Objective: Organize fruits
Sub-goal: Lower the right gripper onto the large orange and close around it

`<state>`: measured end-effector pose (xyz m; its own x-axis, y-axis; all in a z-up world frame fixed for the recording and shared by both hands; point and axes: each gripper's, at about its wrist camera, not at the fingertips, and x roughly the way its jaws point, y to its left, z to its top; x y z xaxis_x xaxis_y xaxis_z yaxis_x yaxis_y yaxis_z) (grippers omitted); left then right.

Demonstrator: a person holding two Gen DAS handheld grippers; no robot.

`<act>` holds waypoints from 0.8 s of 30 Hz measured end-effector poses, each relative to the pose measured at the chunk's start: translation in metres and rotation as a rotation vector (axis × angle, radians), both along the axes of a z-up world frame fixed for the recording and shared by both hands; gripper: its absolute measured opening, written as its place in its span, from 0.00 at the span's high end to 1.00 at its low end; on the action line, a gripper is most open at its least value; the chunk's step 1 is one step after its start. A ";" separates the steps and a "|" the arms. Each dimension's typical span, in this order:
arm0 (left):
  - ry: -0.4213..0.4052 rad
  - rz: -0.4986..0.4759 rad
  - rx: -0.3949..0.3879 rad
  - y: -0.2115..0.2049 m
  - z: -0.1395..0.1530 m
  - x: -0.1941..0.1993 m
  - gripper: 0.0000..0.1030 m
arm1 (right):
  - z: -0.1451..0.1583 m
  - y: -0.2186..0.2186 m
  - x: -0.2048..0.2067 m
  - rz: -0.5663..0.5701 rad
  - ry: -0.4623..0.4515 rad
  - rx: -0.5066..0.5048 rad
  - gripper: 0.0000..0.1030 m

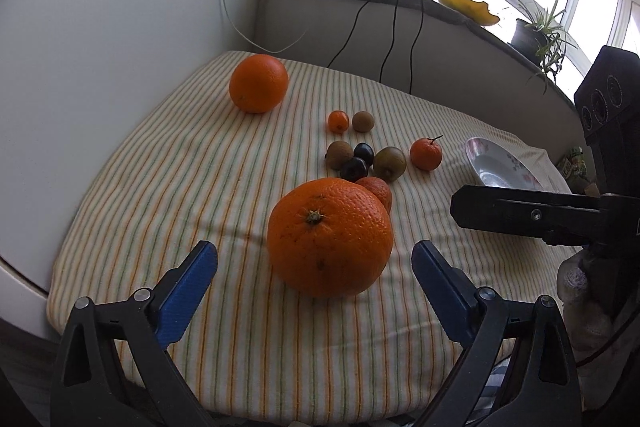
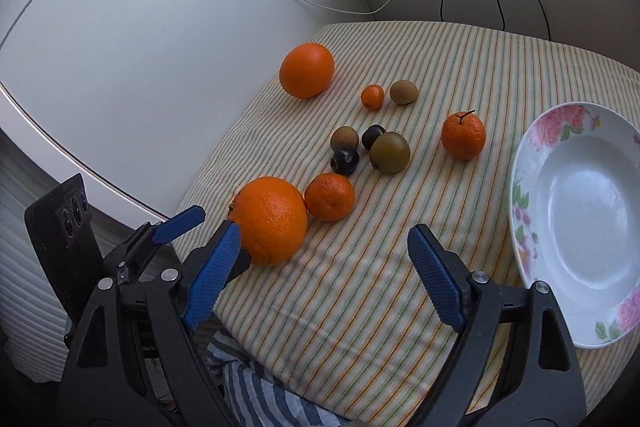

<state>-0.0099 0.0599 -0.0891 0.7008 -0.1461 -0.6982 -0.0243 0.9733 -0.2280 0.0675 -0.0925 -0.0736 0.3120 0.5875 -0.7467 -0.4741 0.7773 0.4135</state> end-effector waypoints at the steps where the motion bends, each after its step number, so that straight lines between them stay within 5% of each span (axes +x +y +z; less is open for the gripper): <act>1: 0.002 -0.002 0.000 0.000 -0.001 0.000 0.06 | -0.002 0.004 0.001 0.012 0.017 0.007 0.14; 10: 0.030 -0.007 -0.038 0.007 -0.013 0.006 0.09 | -0.025 0.033 0.007 0.061 0.136 0.039 0.33; 24: 0.051 -0.061 -0.143 0.007 -0.022 0.018 0.24 | -0.037 0.062 0.017 0.096 0.187 0.031 0.43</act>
